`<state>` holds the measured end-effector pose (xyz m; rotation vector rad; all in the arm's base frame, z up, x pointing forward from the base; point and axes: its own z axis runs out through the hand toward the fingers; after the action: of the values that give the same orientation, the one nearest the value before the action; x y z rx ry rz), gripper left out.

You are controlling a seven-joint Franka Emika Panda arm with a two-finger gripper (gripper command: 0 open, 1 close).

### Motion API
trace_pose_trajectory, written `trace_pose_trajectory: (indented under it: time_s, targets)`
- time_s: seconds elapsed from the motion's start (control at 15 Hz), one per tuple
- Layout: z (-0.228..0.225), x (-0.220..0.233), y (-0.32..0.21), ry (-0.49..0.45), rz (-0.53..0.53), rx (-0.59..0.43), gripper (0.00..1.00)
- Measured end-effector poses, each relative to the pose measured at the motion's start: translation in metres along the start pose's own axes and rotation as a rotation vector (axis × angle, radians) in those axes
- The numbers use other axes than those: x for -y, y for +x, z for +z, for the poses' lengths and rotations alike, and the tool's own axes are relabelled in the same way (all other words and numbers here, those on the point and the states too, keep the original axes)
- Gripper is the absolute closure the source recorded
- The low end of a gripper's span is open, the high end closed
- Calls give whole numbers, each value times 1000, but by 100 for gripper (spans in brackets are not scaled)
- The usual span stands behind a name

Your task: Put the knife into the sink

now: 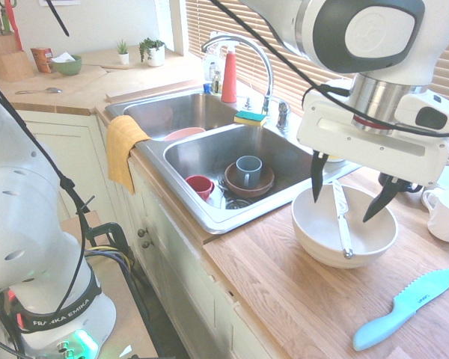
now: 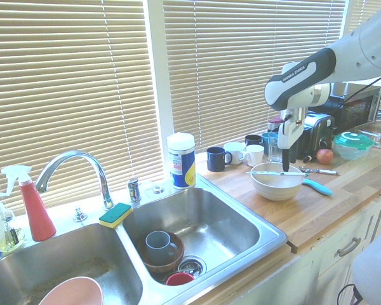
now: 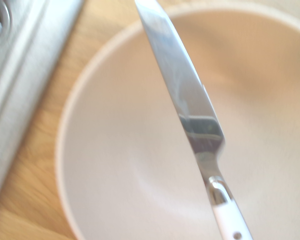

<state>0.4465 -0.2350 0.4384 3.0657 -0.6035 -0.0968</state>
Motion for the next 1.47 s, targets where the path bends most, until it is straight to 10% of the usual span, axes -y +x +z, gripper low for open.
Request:
trace_pose_trajectory:
  time_s: [0.13, 0.2, 1.47]
  targets:
    - [14, -11, 3, -4, -3, 19, 0]
    - [19, -14, 5, -5, -2, 26, 100]
    - [44, -12, 13, 11, 7, 53, 100]
